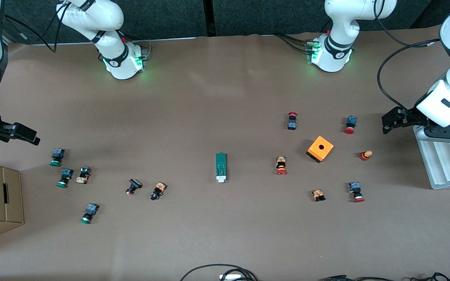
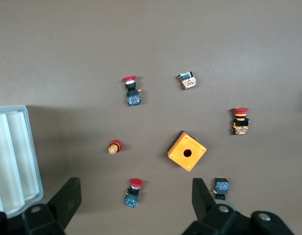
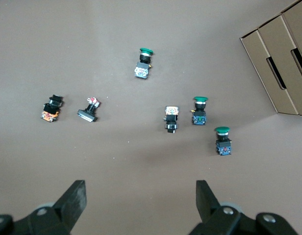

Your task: Close load switch with both arms

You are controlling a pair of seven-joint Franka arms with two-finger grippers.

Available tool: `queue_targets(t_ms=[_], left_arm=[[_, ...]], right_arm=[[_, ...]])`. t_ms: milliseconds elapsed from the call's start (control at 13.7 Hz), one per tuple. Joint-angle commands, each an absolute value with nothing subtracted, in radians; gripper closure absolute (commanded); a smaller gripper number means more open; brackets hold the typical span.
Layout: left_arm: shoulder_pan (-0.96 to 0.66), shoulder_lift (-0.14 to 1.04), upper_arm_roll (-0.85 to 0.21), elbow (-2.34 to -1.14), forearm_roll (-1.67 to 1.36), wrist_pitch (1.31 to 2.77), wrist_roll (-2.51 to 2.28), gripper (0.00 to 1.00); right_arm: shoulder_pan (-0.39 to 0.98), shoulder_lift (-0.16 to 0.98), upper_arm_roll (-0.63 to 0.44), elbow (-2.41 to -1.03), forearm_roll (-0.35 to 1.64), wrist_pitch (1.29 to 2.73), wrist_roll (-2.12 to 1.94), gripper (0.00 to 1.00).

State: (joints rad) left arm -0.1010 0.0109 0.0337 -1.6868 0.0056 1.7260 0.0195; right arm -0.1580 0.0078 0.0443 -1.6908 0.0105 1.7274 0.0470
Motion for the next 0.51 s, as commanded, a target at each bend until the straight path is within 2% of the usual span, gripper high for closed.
queue_targets(t_ms=[0,437], left_arm=[[-0.109,-0.009,0.038,-1.689,0.006,1.697,-0.012,0.00],[-0.110,-0.008,0.035,-1.687,0.009,1.697,-0.014,0.00]], right_arm=[[-0.152,0.023,0.043,-1.664,-0.017,1.723,0.051,0.00],[-0.150,0.023,0.044,-1.664,-0.017,1.721,0.051,0.00]])
